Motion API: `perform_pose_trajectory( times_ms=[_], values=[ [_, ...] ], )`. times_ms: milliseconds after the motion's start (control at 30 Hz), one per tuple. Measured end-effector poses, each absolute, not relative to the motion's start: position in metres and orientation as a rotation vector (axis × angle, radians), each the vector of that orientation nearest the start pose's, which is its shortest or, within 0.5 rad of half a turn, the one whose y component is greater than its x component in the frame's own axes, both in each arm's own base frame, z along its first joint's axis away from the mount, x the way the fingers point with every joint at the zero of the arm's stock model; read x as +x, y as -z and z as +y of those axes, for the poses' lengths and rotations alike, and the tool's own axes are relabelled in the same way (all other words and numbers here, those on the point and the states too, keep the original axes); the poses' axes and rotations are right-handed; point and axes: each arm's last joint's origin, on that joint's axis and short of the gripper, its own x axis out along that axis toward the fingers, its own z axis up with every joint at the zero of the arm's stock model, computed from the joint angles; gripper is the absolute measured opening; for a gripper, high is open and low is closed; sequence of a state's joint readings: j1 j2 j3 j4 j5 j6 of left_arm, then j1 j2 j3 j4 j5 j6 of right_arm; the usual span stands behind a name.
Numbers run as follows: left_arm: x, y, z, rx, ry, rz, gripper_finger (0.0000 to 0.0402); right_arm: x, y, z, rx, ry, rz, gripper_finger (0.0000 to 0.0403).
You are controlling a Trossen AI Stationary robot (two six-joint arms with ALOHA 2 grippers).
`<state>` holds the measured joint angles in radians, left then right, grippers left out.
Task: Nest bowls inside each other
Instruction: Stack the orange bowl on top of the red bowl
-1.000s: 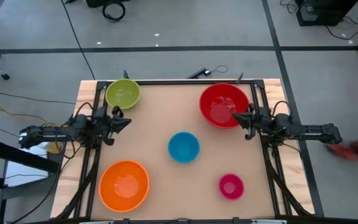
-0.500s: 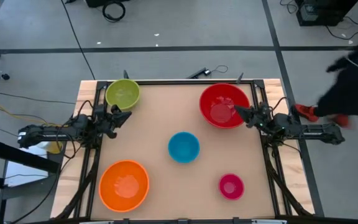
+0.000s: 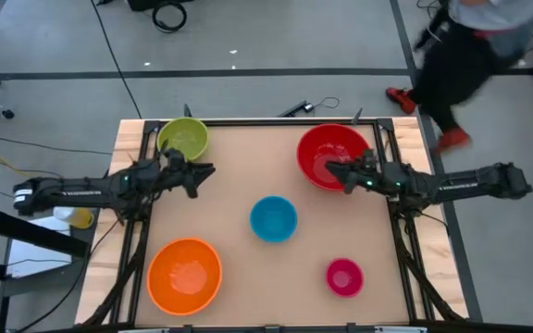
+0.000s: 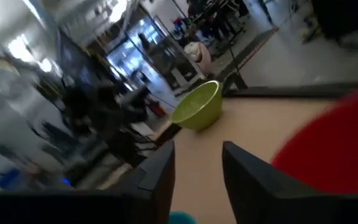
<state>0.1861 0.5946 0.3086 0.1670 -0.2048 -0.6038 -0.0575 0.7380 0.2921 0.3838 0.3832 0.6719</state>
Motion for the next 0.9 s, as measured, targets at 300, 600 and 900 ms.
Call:
perform_pose_trajectory(
  times_ms=[300,600,900],
  values=[
    [0.155,-0.265,0.056,-0.503,-0.455,0.167,0.0183,0.256,-0.254,-0.038,0.368,0.428,0.407,0.017],
    [0.138,-0.28,0.066,-0.532,-0.598,0.444,0.0183,0.323,-0.278,-0.068,0.301,0.553,0.672,0.017],
    [0.131,-0.266,0.018,-0.729,0.073,0.789,0.0164,0.387,-0.282,-0.087,0.661,0.196,0.661,0.017]
  ],
)
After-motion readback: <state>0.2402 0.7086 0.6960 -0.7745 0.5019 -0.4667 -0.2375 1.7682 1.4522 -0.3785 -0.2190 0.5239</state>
